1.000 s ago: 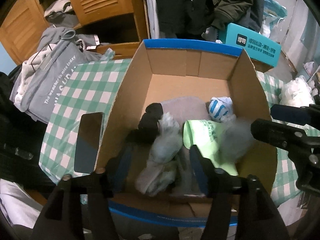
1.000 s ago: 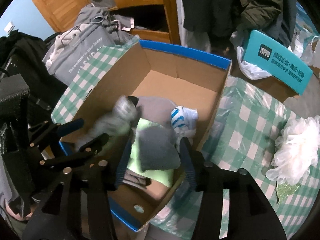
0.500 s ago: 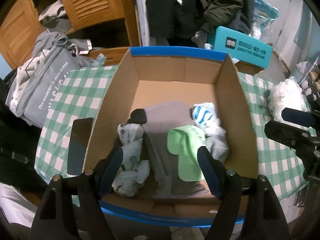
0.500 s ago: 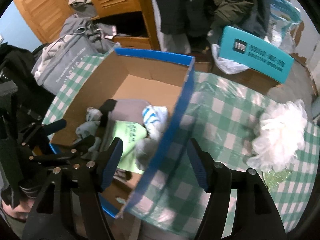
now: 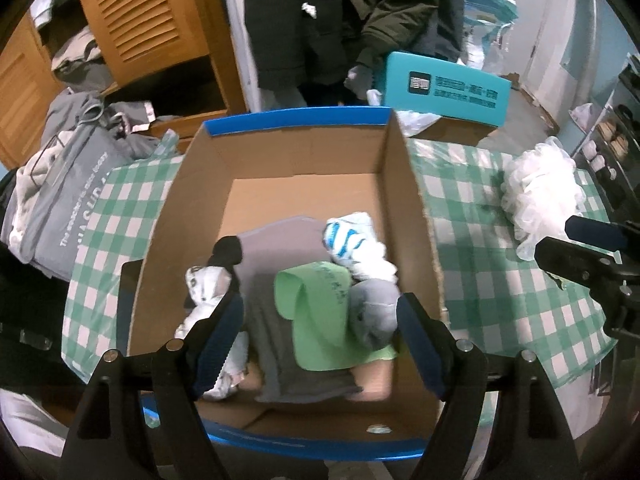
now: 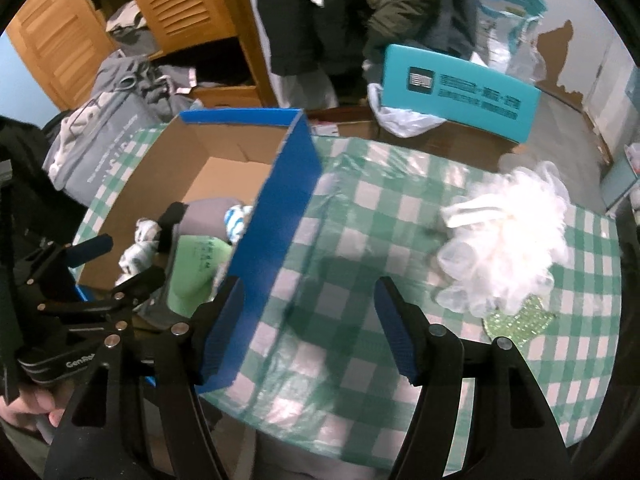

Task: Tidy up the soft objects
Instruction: 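Withdraw both tools from the box toward the bath puff and scrubbing pad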

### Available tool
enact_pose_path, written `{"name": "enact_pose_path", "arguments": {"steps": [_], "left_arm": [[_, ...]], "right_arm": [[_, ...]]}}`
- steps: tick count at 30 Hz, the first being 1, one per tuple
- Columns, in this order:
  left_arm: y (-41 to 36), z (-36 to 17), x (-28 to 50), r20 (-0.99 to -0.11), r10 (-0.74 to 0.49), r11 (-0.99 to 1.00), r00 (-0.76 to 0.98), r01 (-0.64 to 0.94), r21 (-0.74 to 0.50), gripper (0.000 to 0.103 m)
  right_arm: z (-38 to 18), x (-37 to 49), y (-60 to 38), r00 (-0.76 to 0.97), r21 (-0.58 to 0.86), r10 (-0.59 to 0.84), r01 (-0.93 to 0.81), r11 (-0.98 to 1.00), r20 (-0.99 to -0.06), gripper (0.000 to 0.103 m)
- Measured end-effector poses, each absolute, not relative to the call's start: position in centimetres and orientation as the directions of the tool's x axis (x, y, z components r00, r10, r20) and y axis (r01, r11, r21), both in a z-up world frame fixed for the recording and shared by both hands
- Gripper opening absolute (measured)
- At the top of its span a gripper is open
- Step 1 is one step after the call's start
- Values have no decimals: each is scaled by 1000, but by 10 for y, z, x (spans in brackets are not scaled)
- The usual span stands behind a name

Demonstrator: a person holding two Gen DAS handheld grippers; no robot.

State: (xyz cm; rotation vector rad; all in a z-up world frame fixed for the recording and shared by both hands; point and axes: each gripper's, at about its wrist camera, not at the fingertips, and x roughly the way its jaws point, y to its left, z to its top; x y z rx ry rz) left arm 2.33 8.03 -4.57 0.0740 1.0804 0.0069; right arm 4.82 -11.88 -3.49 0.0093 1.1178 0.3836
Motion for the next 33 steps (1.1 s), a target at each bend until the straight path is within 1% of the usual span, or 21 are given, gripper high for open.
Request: {"name": "enact_pose_path", "arguments": {"steps": [25,33], "left_arm": [[-7,-48,30,-888,2,976,461,191,102,81],[-32,-54,36,-895,-11,969,445,224,100,81]], "right_arm": [[-56,43,-232,399,209,224,-83,975,-889,67],[-74,46,-264,389,169,164,-21,985,-907,67]]}}
